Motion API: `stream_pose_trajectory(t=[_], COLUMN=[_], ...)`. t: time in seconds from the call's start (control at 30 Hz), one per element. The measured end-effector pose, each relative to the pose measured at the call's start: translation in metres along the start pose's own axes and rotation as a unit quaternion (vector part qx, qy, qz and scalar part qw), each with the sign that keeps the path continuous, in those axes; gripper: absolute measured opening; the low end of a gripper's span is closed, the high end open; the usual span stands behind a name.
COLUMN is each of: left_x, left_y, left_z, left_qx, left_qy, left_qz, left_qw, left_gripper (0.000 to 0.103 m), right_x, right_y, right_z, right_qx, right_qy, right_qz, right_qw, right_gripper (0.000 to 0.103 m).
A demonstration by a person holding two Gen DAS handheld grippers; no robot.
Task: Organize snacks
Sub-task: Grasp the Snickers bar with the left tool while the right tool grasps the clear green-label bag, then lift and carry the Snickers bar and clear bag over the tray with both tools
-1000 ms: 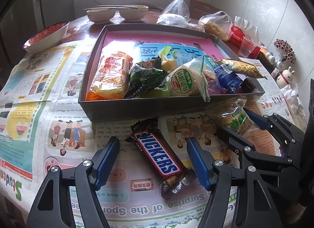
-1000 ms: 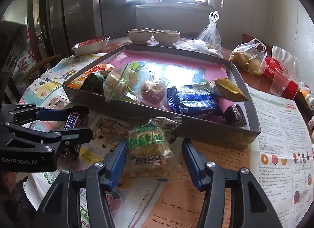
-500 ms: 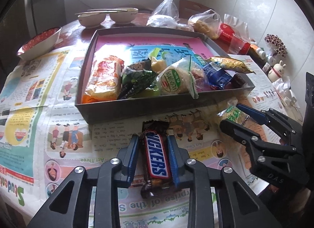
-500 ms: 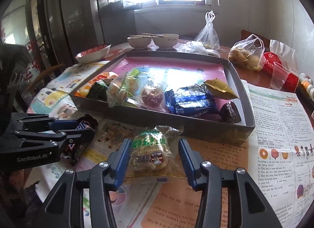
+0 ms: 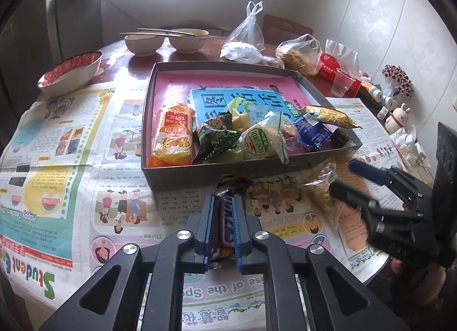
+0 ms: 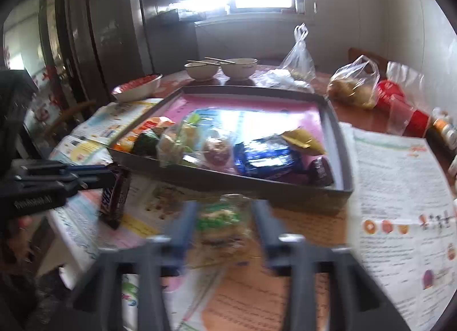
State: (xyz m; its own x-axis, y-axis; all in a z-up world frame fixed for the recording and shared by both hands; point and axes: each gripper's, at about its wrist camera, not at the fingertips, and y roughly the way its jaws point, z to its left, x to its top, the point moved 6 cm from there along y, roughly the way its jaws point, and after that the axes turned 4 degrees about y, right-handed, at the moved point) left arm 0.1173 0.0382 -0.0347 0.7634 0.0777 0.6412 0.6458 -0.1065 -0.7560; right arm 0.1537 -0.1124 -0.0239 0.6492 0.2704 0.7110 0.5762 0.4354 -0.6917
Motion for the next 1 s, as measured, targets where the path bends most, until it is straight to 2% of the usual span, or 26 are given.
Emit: stream_pose_trajectory(t=[0.1,0.27,0.3,0.33,0.37,0.43,0.5,0.57,0.63,0.77,1.0], left_x=[0.000,-0.004,-0.006,-0.008,-0.009,-0.013,-0.016,-0.016,-0.016,-0.013,0.006], left_y=[0.001,0.011,0.013,0.016,0.019,0.027,0.035,0.035,0.036,0.032,0.003], left_z=[-0.001,-0.001,-0.002,-0.003,-0.004,-0.007,-0.008,-0.010,-0.011,-0.006,0.005], left_qx=[0.000,-0.003,-0.001,0.001,0.002,0.010,0.016,0.024,0.021,0.015,0.006], left_qy=[0.001,-0.002,-0.001,0.000,0.001,0.006,0.006,0.010,0.012,0.002,-0.011], left_qz=[0.000,0.018,0.024,0.032,0.038,0.049,0.060,0.053,0.048,0.040,-0.004], left_qw=[1.0000,0.9998,0.9997,0.9995,0.9993,0.9987,0.9981,0.9982,0.9985,0.9991,0.9999], left_gripper=[0.012,0.012,0.015,0.022,0.025,0.035,0.035,0.035,0.029,0.029,0.029], right_x=[-0.002,-0.011,-0.011,-0.012,-0.013,-0.014,-0.014,-0.014,-0.010,0.004,0.032], right_y=[0.007,0.025,0.028,0.031,0.033,0.032,0.029,0.025,0.017,-0.001,-0.008], right_z=[0.000,0.004,0.004,0.003,0.004,0.003,0.003,0.003,0.002,0.004,0.001], right_qx=[0.004,-0.019,-0.020,-0.020,-0.015,-0.013,-0.010,0.001,0.015,0.027,0.029], right_qy=[-0.001,-0.024,-0.023,-0.023,-0.022,-0.018,-0.016,-0.006,0.006,0.016,0.026], right_qz=[0.008,0.033,0.036,0.042,0.044,0.041,0.036,0.033,0.026,0.002,-0.022], right_qw=[1.000,0.999,0.999,0.999,0.999,0.999,0.999,0.999,1.000,1.000,0.999], right_gripper=[0.069,0.069,0.066,0.056,0.051,0.047,0.043,0.041,0.041,0.041,0.041])
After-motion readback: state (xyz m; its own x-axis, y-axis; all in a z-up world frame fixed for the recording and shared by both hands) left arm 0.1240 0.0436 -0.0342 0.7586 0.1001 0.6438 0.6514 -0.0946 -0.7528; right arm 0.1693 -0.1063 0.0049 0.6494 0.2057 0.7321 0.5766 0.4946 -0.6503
